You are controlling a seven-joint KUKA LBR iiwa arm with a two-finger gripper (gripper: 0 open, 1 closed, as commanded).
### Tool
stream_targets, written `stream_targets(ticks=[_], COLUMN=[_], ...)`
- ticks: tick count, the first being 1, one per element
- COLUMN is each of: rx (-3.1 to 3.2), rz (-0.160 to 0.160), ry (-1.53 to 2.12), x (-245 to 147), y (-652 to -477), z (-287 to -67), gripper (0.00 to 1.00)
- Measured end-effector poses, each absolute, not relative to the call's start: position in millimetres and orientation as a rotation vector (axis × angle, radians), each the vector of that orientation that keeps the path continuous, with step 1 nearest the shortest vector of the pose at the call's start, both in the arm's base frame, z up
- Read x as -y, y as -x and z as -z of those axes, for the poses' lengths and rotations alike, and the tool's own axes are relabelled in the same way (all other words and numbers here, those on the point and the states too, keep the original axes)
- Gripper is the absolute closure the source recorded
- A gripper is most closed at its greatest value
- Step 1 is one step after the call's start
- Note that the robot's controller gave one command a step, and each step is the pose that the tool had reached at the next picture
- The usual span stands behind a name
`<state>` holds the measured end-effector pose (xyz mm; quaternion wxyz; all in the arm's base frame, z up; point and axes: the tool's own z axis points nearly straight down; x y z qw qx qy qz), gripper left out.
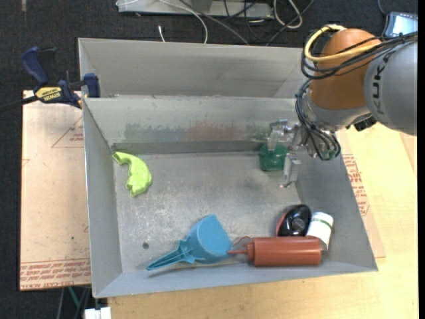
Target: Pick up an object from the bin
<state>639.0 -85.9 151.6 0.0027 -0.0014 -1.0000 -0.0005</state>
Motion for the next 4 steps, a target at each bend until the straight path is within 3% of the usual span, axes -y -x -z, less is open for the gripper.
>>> stream_targets(ticks=[1,2,3,4], rx=[3.144,3.126,3.117,3.095], rz=[0.0,0.001,0.003,0.003], ry=[0.0,0.322,0.476,0.494], x=[85,142,127,126], y=[-640.9,-649.8,-648.9,-641.3], z=[-157,-68,-145,-99], gripper=[0.0,0.0,0.0,0.0])
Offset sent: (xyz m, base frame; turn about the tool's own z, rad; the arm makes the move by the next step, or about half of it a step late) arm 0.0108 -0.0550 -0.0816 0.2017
